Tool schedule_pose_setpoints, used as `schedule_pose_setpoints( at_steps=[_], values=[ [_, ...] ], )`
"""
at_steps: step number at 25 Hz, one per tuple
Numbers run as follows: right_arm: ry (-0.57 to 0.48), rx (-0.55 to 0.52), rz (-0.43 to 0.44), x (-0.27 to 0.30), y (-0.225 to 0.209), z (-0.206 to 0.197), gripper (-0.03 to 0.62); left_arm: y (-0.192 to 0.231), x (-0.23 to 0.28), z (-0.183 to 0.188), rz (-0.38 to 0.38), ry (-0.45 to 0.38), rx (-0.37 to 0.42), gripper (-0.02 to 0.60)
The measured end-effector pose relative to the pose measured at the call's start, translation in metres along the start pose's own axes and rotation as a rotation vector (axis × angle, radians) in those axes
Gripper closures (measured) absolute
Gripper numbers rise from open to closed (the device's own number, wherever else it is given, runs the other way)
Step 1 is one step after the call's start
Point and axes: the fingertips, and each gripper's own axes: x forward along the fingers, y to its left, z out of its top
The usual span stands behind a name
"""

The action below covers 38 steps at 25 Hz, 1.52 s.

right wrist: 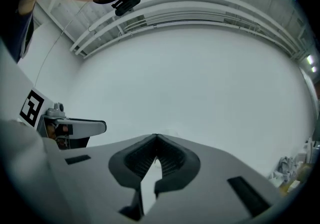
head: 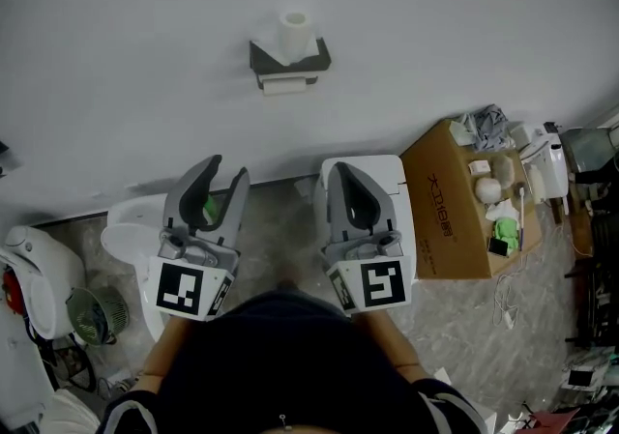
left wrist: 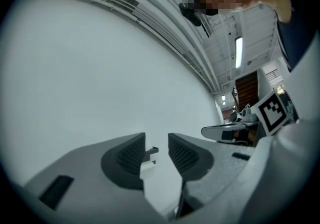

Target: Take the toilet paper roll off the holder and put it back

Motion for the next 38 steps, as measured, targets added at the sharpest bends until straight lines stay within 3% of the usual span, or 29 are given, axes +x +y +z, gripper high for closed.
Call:
schedule_pose_setpoints(
  at_steps=[16, 29, 38],
  values=[
    [0.012, 0.037, 0.081, 0.049, -0.07, -0.027, 0.577, -0.01, 0.074, -0.015, 0.07, -0.017, -0.006, 0.457],
    [0.018, 0.062, 0.098, 0.054, -0.07, -0.042, 0.577, -0.003, 0.08, -0.029, 0.102, 0.023, -0.008, 0.457],
    [0.025, 0.062, 0.1, 0.093, -0.082, -0.047, 0.579, 0.032, 0.119, -0.034, 0.123, 0.024, 0.001, 0.457]
  ],
)
